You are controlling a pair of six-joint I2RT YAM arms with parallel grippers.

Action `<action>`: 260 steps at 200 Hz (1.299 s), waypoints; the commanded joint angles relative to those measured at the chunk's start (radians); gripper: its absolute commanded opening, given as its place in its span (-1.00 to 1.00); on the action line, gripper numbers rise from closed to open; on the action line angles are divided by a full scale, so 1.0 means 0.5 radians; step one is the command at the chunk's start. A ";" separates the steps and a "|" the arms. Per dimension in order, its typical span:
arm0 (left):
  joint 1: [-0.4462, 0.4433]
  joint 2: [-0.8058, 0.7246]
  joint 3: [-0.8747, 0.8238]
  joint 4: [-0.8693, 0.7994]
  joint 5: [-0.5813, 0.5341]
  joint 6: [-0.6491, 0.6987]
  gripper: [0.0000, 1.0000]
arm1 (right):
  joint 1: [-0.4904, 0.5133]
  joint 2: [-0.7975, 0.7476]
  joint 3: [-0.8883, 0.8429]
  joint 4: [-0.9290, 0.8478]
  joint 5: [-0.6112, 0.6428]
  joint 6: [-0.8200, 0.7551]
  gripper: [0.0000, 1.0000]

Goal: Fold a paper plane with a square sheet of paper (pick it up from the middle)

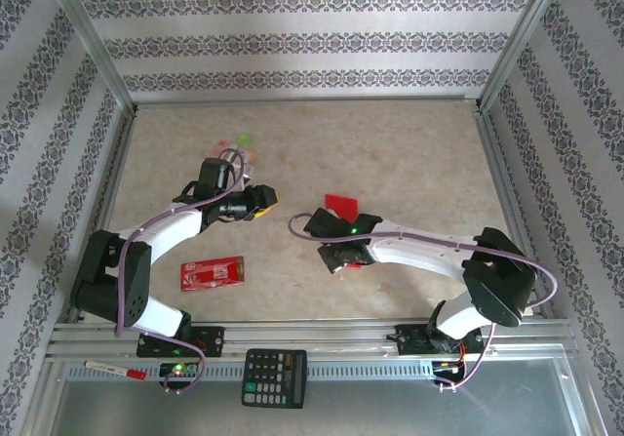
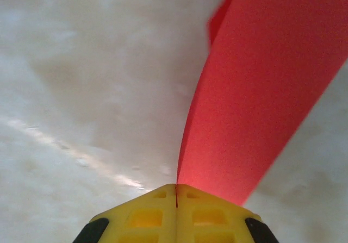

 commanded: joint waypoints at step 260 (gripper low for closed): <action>-0.365 1.018 0.667 -0.446 0.096 0.377 -0.46 | -0.078 0.023 -0.401 1.007 -0.639 0.180 -0.53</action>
